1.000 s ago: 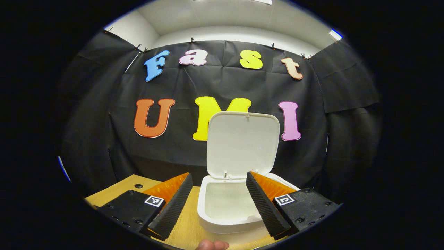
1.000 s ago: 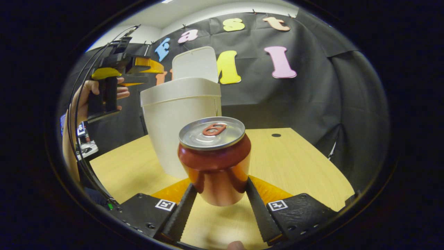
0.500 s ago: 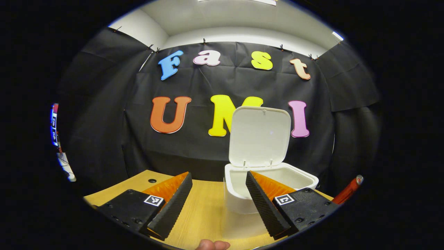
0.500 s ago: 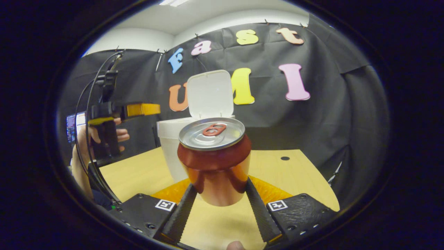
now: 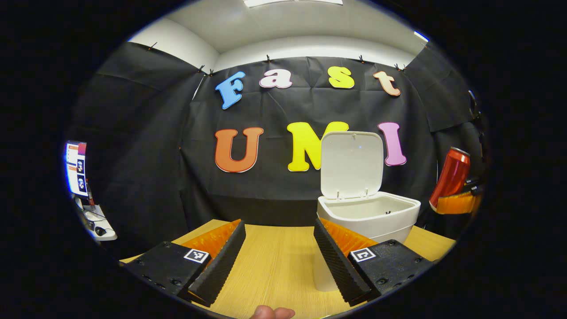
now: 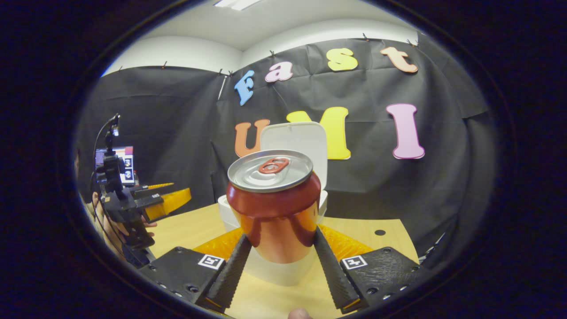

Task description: Press the lid of the desktop garbage bin to open it, pick up the crumpled paper on the desktop and throw it into the bin, then pick up the pop can on the desktop and drop it into the bin, and finally close the garbage bin lid.

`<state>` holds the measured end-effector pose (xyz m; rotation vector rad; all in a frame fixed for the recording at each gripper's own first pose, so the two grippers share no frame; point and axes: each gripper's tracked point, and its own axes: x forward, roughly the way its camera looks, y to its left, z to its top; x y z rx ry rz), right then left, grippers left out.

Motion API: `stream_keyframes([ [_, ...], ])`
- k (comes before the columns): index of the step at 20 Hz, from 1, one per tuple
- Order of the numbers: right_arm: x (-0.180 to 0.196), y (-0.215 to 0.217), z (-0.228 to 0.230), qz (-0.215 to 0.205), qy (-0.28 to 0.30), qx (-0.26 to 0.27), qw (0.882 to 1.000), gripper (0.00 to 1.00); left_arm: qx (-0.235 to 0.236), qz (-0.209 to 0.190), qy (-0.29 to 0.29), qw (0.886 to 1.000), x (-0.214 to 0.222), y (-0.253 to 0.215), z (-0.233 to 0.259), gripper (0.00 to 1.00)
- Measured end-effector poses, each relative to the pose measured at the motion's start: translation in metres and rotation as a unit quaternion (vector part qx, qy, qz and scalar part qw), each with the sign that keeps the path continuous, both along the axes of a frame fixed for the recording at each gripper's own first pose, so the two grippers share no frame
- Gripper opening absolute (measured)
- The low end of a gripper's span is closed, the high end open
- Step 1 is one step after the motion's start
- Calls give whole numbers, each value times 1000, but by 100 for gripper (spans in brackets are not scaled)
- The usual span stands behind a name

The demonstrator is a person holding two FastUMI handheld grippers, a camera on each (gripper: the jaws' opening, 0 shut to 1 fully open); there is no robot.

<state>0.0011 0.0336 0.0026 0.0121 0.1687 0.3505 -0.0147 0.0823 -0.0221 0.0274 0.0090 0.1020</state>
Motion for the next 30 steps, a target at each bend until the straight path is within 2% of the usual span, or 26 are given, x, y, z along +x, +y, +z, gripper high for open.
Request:
stream_keyframes([
  [2,11,10,23,13,-4,13,1000,81,10,9,-3,1000,-8,7,-1,100],
  [6,44,27,52,17,-12,13,1000,81,-4,-4,-6,1000,-24,-3,-7,99],
  [14,112,42,34,-5,32,-4,999,81,6,3,-10,1000,-33,6,-6,99],
  [25,135,53,7,-14,74,-23,997,81,-2,2,-1,1000,-36,12,-18,100],
  [30,141,50,-1,-23,92,-15,995,83,-9,7,4,1000,-37,18,-23,100],
])
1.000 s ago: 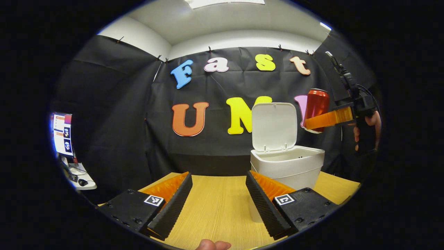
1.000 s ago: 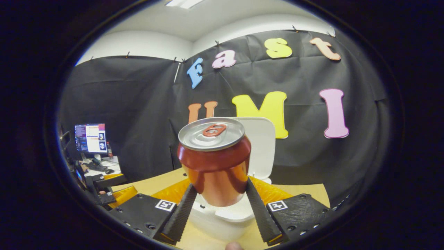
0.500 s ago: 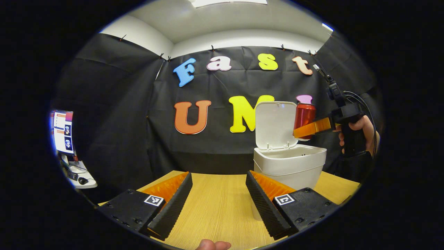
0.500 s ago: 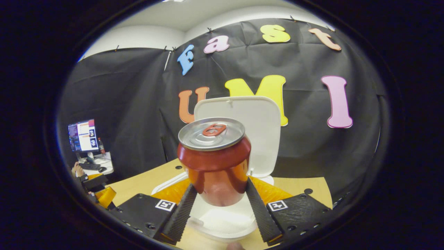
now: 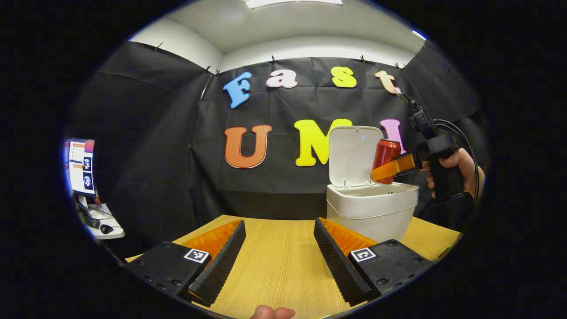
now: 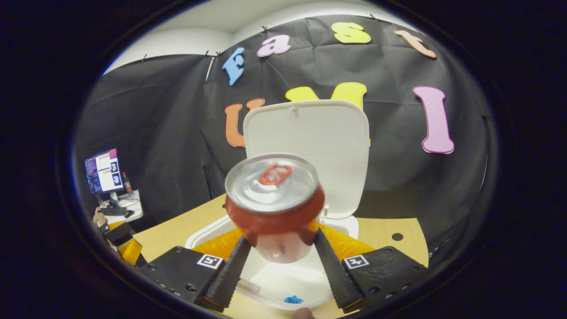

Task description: Press the lid of the desktop garbage bin to open it, pick up the crumpled paper on the desktop and throw it into the bin, then pick up the pop can on the desktop and drop it into the bin, and finally close the garbage bin lid.

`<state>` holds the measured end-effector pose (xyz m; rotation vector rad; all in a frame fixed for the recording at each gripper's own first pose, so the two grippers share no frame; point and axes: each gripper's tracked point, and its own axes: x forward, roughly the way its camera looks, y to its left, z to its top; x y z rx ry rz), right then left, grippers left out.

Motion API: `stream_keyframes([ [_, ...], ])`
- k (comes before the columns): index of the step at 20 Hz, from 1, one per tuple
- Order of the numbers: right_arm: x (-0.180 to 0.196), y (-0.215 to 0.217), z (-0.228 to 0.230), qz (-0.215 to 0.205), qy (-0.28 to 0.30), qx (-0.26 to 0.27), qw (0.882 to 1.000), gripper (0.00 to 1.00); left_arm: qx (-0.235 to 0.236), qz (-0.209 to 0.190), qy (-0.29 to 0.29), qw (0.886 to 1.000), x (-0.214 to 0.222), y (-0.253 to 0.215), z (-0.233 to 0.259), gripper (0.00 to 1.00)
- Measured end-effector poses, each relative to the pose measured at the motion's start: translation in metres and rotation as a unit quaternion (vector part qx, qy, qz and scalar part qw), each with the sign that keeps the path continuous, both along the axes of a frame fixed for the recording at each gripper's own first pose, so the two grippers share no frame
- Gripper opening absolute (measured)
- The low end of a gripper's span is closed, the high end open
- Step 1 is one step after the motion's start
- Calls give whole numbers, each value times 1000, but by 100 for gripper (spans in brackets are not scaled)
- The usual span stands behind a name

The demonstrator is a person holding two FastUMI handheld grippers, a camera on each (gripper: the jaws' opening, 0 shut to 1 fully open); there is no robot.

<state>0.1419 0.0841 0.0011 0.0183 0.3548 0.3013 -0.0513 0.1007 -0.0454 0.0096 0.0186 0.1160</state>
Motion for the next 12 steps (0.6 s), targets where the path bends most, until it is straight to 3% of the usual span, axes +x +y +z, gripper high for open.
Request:
stream_keyframes([
  [12,-5,2,8,-8,-20,3,1000,83,2,-5,9,1000,2,-4,-6,100],
])
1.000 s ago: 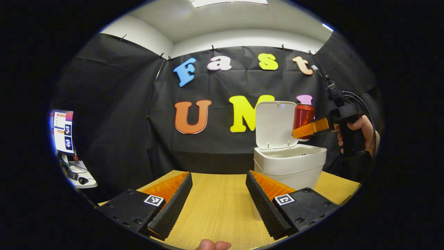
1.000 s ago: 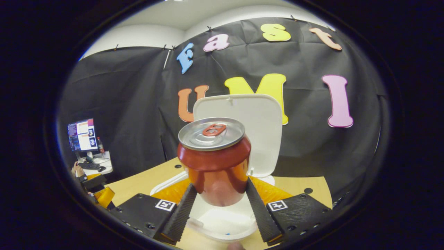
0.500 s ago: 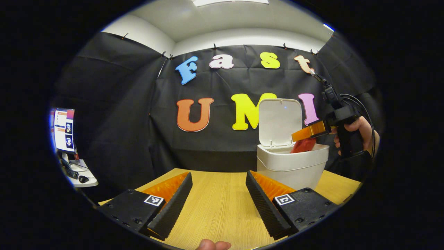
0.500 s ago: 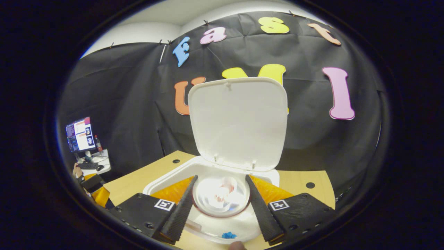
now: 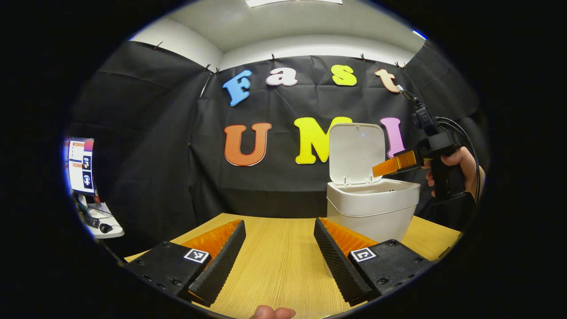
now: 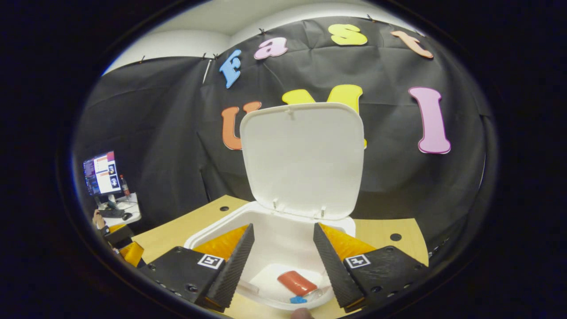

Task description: Press the lid of the desktop garbage bin to open it, pick up the crumpled paper on the desktop and throw it into the bin, then pick up the pop can on the desktop and drop it into the bin, and finally close the garbage bin lid.

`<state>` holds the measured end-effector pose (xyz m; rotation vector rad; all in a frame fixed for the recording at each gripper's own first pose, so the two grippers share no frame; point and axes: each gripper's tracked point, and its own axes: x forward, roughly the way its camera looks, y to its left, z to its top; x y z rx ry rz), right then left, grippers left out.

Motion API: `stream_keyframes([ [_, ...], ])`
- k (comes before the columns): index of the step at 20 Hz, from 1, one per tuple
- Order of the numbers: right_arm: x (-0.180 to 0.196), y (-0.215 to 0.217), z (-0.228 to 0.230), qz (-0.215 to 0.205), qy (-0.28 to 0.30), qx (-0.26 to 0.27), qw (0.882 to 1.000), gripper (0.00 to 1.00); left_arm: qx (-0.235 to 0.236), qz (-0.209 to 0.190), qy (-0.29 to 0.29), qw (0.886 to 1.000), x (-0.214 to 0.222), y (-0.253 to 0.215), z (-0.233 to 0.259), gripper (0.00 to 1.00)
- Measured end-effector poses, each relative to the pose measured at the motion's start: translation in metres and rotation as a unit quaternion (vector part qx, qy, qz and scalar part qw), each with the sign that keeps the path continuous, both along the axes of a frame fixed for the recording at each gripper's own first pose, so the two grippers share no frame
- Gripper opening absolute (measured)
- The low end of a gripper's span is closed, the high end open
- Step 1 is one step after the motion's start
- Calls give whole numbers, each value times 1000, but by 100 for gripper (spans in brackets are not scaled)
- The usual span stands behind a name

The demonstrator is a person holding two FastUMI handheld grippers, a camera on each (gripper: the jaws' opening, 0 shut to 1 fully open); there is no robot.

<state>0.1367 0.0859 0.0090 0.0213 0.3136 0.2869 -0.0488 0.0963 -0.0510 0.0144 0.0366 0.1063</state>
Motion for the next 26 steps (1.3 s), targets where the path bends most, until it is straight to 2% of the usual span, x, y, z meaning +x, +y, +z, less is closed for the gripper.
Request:
stream_keyframes([
  [3,-6,3,9,-1,-18,-6,1000,84,0,-5,2,1000,0,-5,-2,100],
  [6,-11,5,23,-5,-39,-11,999,93,-5,-9,4,1000,1,-8,-4,100],
  [8,-13,3,33,-13,-56,-14,998,94,-6,-10,6,1000,1,-9,-4,100],
  [13,-9,-4,59,-36,-87,-11,995,94,-11,-16,4,1000,1,-10,-8,100],
  [21,-3,-6,117,-68,-140,-11,988,94,-21,-49,14,998,5,-26,-24,100],
  [24,8,-8,145,-82,-163,-14,983,94,-35,-68,14,997,7,-38,-28,100],
  [26,22,-10,159,-93,-167,-13,982,93,-29,-76,17,997,7,-42,-30,100],
])
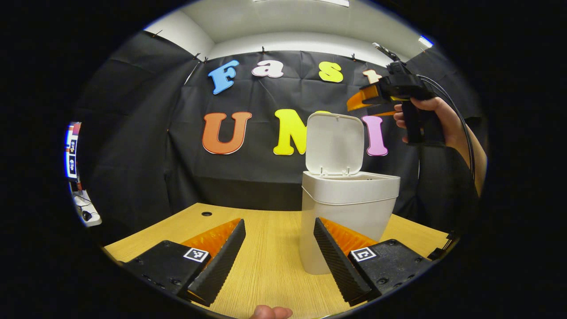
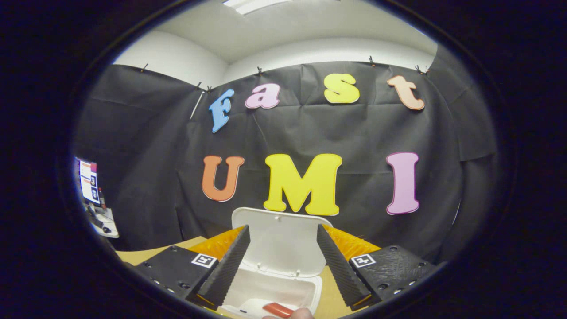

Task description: Press the lid of the desktop garbage bin to open it, pick up the crumpled paper on the desktop and throw it into the bin, then pick up the pop can on the desktop and drop it into the bin, and finally close the garbage bin lid.

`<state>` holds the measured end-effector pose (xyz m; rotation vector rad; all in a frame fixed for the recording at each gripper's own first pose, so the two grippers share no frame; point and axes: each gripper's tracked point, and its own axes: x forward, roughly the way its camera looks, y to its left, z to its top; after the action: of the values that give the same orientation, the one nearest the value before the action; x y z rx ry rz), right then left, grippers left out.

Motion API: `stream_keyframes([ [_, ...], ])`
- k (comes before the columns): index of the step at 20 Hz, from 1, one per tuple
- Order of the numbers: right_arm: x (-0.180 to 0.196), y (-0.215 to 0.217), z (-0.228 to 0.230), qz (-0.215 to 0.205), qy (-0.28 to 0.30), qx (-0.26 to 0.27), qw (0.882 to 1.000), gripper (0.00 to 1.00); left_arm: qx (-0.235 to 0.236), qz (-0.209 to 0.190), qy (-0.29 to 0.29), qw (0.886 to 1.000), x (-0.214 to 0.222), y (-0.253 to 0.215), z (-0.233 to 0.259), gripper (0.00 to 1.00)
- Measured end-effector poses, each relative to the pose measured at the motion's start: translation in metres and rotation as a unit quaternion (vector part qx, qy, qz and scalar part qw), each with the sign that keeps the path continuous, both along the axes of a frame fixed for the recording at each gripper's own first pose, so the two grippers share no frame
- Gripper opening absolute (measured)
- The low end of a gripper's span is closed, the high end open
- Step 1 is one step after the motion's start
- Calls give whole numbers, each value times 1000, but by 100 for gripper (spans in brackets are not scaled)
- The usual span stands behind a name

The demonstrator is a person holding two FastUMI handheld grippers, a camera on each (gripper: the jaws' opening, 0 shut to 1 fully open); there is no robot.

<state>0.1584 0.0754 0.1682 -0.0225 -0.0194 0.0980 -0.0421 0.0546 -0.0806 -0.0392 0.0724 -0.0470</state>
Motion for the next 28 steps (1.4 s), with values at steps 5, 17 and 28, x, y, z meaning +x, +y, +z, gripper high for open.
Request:
stream_keyframes([
  [5,41,-5,22,-32,-17,-18,999,95,13,-10,-4,1000,-10,-1,-3,100],
  [17,80,9,16,-47,13,4,999,95,-1,-2,-33,999,-25,16,18,100],
  [28,77,4,1,-60,44,20,997,96,4,-38,-21,999,-28,-10,11,100],
])
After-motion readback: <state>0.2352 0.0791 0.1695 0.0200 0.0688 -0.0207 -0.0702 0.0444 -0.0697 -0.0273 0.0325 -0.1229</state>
